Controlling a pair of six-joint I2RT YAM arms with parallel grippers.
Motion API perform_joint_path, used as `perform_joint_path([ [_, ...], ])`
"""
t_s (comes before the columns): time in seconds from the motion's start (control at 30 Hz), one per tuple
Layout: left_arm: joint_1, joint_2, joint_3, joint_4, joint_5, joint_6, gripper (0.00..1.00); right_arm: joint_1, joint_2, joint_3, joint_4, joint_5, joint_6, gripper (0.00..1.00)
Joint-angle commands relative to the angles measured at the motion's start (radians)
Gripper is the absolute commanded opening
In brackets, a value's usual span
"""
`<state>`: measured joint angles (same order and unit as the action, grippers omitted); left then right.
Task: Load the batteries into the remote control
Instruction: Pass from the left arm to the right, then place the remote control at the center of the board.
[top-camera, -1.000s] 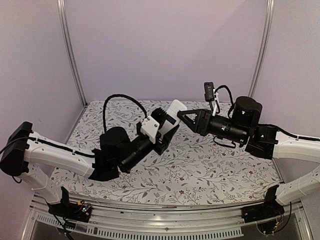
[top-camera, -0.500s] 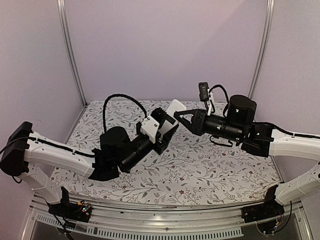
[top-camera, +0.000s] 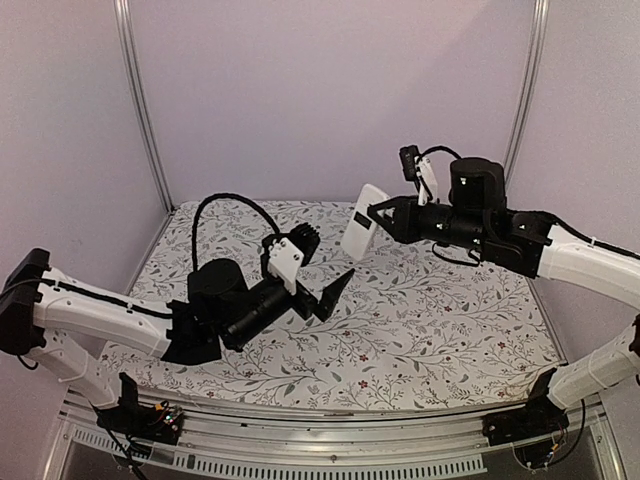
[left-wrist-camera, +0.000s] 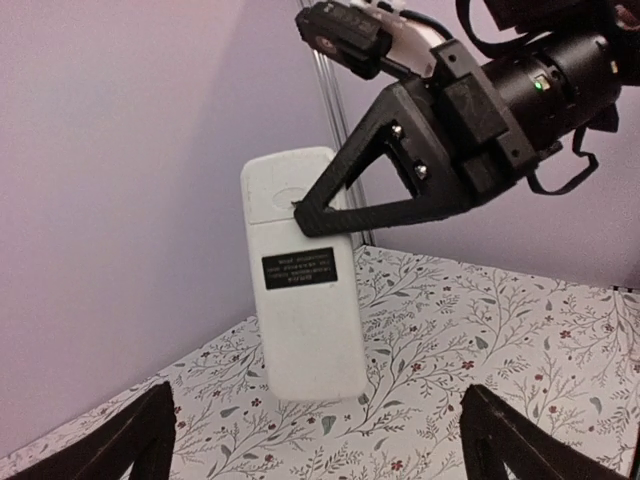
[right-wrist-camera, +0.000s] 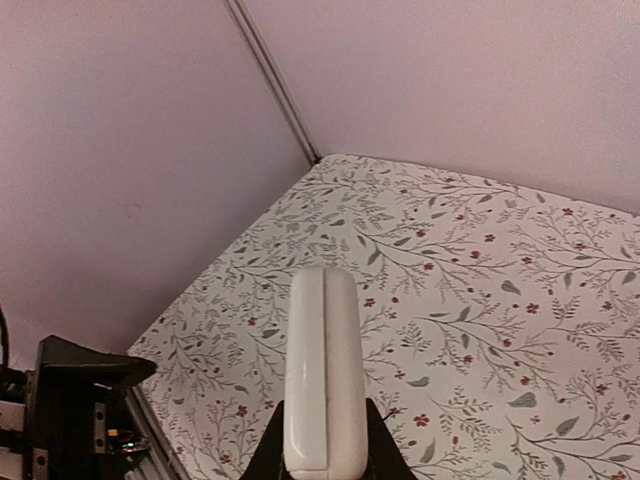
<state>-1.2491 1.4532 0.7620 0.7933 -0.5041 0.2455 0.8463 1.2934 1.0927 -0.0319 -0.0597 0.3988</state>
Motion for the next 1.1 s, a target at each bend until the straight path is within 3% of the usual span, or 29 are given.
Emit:
perform_joint_path([
  [0.0, 0.015, -0.136, -0.083, -0.117, -0.009, -0.091, 1.0, -0.047, 0.107, 0.149, -0.378, 0.364, -0.252, 0.0],
  [0.13, 0.06, -0.229, -0.125, -0.23, -0.076, -0.167, 1.0, -0.059, 0.258, 0.236, -0.512, 0.579, -0.372, 0.0],
  [0.3, 0.129, -0.283, -0.13, -0.356, -0.147, -0.22, 1.0, -0.064, 0.473, 0.35, -0.624, 0.717, -0.453, 0.0],
  [0.47, 0.149, -0.325, -0.146, -0.376, -0.15, -0.225, 1.0, -0.055, 0.696, 0.455, -0.754, 0.779, -0.473, 0.0],
  [0.7, 0.163, -0.332, -0.159, -0.385, -0.14, -0.238, 1.0, 0.026, 0.821, 0.467, -0.736, 0.771, -0.561, 0.02],
  [0.87, 0.167, -0.327, -0.159, -0.385, -0.143, -0.237, 0.99, 0.069, 0.862, 0.442, -0.714, 0.736, -0.583, 0.13],
  [1.07, 0.172, -0.329, -0.161, -0.388, -0.152, -0.23, 1.0, 0.101, 0.867, 0.411, -0.707, 0.708, -0.587, 0.39],
])
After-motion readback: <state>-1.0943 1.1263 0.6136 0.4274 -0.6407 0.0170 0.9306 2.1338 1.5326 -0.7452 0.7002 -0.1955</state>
